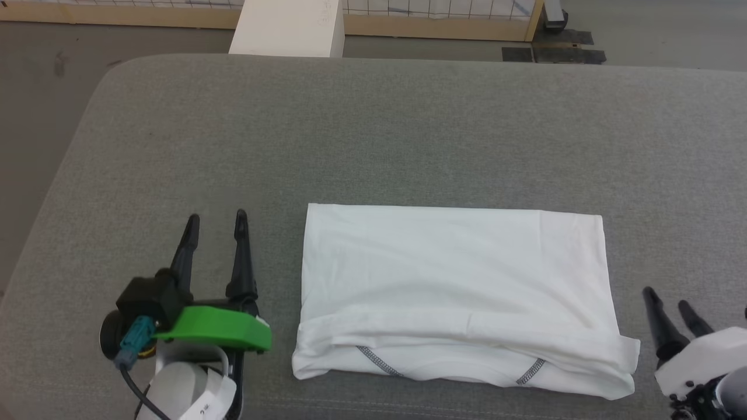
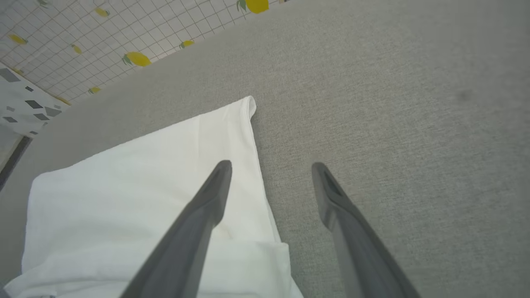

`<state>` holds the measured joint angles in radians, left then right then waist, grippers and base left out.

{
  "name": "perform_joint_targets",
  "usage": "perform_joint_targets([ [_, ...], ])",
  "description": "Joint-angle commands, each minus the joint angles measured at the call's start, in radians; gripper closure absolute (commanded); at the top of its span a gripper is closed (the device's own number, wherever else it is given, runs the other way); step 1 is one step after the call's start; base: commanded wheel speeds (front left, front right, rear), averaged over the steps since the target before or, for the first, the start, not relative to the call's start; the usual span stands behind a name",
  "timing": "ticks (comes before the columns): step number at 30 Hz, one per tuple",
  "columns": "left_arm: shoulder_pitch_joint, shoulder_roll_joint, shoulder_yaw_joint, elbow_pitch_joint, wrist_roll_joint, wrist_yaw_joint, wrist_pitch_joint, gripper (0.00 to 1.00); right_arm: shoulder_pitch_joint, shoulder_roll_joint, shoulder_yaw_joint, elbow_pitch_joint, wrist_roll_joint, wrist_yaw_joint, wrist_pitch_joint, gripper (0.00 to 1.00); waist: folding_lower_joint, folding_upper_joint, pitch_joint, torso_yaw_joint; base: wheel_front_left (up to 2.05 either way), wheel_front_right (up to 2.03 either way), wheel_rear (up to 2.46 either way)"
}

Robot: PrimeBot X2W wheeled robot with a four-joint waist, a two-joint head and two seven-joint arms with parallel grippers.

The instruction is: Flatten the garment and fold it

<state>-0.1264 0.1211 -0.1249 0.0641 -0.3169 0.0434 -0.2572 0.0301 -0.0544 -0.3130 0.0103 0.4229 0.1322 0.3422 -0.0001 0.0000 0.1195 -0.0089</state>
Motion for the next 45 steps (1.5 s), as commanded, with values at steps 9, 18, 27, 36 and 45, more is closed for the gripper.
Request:
perform_joint_targets([
  [9, -0.057, -0.044, 0.058, 0.045, 0.091, -0.029, -0.004, 0.00, -0.167, 0.004, -0.001, 0.271, 0.134, -0.002, 0.160, 0.00, 0.0001, 0.0000, 0.011, -0.015, 0.00, 0.00, 0.00],
  [18, -0.057, -0.064, 0.071, 0.067, 0.106, -0.052, -0.004, 0.00, -0.247, 0.004, 0.016, 0.400, 0.034, -0.002, 0.340, 0.00, 0.0001, 0.0000, 0.028, 0.001, 0.00, 0.00, 0.00],
  [27, -0.047, -0.069, 0.075, 0.073, 0.111, -0.063, -0.004, 0.00, -0.272, 0.004, 0.075, 0.441, 0.087, -0.002, 0.434, 0.58, 0.0001, 0.0000, 0.030, 0.010, 0.00, 0.00, 0.00],
  [36, -0.037, -0.071, 0.075, 0.074, 0.105, -0.065, -0.004, 0.00, -0.261, 0.004, 0.030, 0.381, 0.025, -0.002, 0.365, 1.00, 0.0001, 0.0000, 0.030, 0.005, 0.00, 0.00, 0.00],
  [45, -0.031, -0.071, 0.070, 0.075, 0.102, -0.059, -0.005, 0.00, -0.231, 0.004, -0.191, 0.263, -0.191, -0.002, 0.334, 1.00, 0.0001, 0.0000, 0.032, -0.008, 0.00, 0.00, 0.00],
])
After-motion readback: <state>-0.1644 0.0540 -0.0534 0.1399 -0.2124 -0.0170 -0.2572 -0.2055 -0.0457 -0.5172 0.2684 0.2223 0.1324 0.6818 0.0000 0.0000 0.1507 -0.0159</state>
